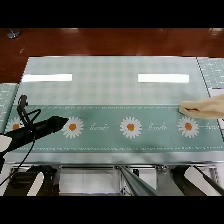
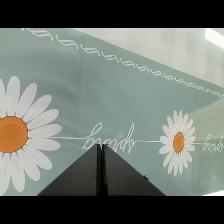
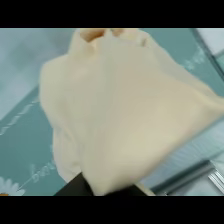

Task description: Fold the shirts.

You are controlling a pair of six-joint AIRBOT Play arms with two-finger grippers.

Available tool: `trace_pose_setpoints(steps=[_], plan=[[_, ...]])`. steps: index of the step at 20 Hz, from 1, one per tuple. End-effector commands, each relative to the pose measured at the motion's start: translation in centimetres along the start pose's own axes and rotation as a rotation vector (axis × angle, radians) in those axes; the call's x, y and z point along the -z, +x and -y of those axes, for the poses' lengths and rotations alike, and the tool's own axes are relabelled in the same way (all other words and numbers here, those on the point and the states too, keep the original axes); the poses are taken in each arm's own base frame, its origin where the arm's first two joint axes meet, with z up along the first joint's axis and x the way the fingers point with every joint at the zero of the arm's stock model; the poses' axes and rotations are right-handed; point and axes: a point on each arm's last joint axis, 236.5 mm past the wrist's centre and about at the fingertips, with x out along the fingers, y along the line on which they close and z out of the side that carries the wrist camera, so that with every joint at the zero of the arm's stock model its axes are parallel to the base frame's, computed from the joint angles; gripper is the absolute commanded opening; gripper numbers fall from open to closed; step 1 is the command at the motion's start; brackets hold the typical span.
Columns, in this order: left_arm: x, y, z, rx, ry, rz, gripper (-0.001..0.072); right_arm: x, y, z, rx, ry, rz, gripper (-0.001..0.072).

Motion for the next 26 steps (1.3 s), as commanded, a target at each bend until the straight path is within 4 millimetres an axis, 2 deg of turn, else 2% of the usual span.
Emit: trace_pose_setpoints(steps=[1,2,3,4,5,6,8,11,12,13,14,15,16,17,18,19,20,21,22,23,24,25,26], plan=[[-0.2,0.0,0.0,-0.001,0.002,0.007,0.003,5.0,0.4,11.8,0.312,0.255,0.023,0.0016],[-0.2,0.0,0.0,-0.002,0.002,0.009,0.003,6.5,0.5,14.1,0.376,0.307,0.026,0.0016],[-0.3,0.0,-0.1,-0.002,0.002,0.013,0.003,8.0,0.9,15.5,0.406,0.357,0.023,0.0019],[-0.4,0.0,-0.1,-0.002,0.017,0.017,0.003,9.7,1.8,16.2,0.414,0.431,0.008,0.0089],[-0.5,0.0,-0.1,-0.003,0.028,0.02,0.003,10.7,2.7,16.3,0.413,0.456,-0.015,0.0319],[-0.6,0.0,-0.1,-0.004,0.028,0.024,0.003,11.4,3.6,16.1,0.406,0.45,-0.044,0.0638],[-0.7,0.1,-0.1,-0.005,0.027,0.028,0.003,10.2,4.2,15.3,0.358,0.409,-0.026,0.0628],[-2.6,0.1,-0.1,-0.017,0.065,0.059,0.0029,4.0,3.0,11.1,0.17,0.261,0.114,0.061],[-4.0,-0.2,0.7,-0.014,0.069,0.071,0.0029,1.7,2.1,9.2,0.119,0.182,0.159,0.0533],[-6.3,-0.8,2.1,-0.003,0.1,0.097,0.0029,-0.9,0.9,6.5,0.061,0.096,0.203,0.0391],[-9.0,-1.7,4.1,0.014,0.16,0.129,0.003,-3.1,-0.2,3.1,-0.016,0.009,0.243,0.0186],[-12.1,-3.0,6.9,0.039,0.223,0.167,0.0029,-5.2,-1.7,-1.6,-0.124,-0.101,0.285,0.0019],[-14.9,-4.2,9.6,0.065,0.276,0.194,0.0028,-6.6,-3.3,-7.1,-0.248,-0.206,0.326,0.0018],[-17.8,-5.5,12.6,0.095,0.329,0.219,0.0029,-7.0,-4.8,-12.3,-0.362,-0.293,0.353,0.0018],[-19.8,-6.2,15.2,0.122,0.377,0.226,0.0028,-6.5,-6.1,-17.8,-0.471,-0.388,0.374,0.0018],[-21.1,-6.4,17.4,0.14,0.432,0.213,0.0028,-5.1,-6.5,-22.3,-0.542,-0.475,0.374,0.0018],[-21.6,-5.6,18.6,0.128,0.495,0.18,0.0028,-2.9,-6.1,-26.2,-0.586,-0.565,0.355,0.0018],[-21.4,-4.2,18.8,0.096,0.541,0.134,0.0028,0.2,-4.7,-29.5,-0.599,-0.67,0.307,0.0018],[-20.6,-2.3,18.0,0.049,0.557,0.079,0.0028,3.2,-2.8,-31.9,-0.584,-0.776,0.253,0.0018],[-19.5,0.0,15.9,-0.034,0.555,0.015,0.0028,6.3,0.1,-33.5,-0.531,-0.889,0.198,0.0017],[-18.5,2.2,12.9,-0.136,0.527,-0.038,0.0028,8.5,3.4,-34.0,-0.455,-0.966,0.156,0.0016],[-17.5,3.8,9.6,-0.226,0.471,-0.078,0.0029,10.2,7.3,-33.7,-0.358,-1.023,0.107,0.0016],[-16.0,5.0,6.3,-0.296,0.412,-0.131,0.0029,11.4,11.2,-32.4,-0.265,-1.037,0.05,0.0016]])
